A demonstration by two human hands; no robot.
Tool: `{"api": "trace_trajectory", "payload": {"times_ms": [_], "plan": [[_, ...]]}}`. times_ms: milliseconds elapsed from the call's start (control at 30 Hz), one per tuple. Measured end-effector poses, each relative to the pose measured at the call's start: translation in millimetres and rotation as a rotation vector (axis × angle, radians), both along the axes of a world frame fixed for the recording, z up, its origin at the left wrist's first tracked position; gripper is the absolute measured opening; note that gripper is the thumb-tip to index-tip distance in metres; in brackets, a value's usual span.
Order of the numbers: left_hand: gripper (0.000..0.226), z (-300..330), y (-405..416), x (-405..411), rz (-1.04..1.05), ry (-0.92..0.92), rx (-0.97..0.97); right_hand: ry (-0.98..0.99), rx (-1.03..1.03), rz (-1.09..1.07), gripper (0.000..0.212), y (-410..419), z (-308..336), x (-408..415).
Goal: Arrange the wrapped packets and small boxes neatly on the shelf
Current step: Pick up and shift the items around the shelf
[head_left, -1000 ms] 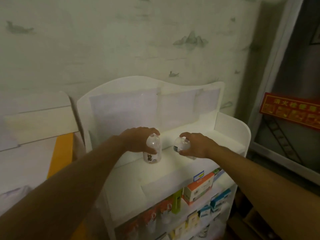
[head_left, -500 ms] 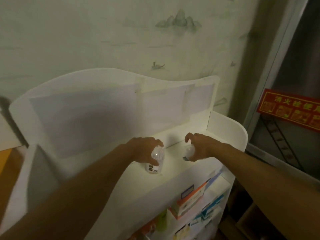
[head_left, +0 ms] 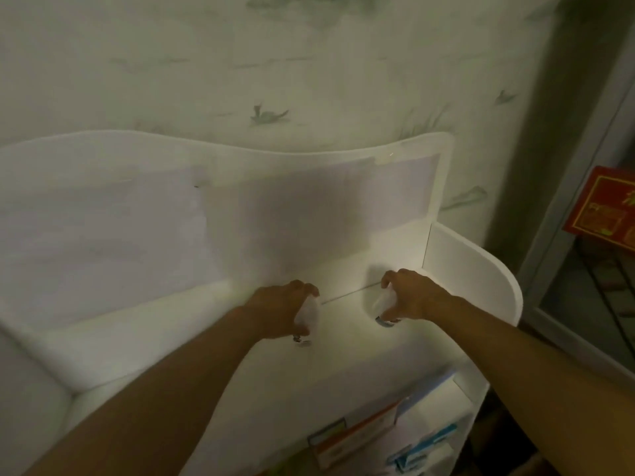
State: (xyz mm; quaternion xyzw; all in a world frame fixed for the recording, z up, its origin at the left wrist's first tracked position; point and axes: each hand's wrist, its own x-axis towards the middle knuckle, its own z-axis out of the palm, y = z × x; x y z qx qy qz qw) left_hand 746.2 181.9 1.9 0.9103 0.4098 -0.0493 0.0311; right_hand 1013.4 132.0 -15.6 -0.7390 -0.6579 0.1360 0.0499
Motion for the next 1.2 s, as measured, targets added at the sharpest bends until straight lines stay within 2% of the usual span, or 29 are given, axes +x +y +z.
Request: {"api": "trace_trajectory", "payload": {"times_ms": [100,267,500,700,800,900,1067,1200], "plan": [[0.075,-10,7,2,0.008,0.022,0.049,0.035,-0.011,-0.035,0.077,5,-8,18],[0.077,-25,17,1,0.012,0.058,0.094,0.039,0.013,-0.065,0.072,17,-20,45],[0.070,-32,25,18,0.024,0.019,0.124,-0.017,0.012,-0.034,0.069,47,-33,60],[0.078,-29,31,20,-0.007,0.087,0.146,-0.081,-0.016,-0.017,0.077,67,-32,73],[0.074,-27,32,16,-0.010,0.089,0.121,-0.094,-0.039,-0.019,0.076,73,-28,77],[0.070,-23,30,10,-0.036,0.099,0.116,-0.154,-0.053,-0.025,0.072,74,-24,78],[0.074,-22,26,-3,-0.013,0.063,0.067,-0.296,-0.011,0.023,0.087,70,-16,72],[0.071,-7,12,-7,-0.009,0.098,0.098,-0.217,0.049,0.031,0.073,65,0,55]]}}
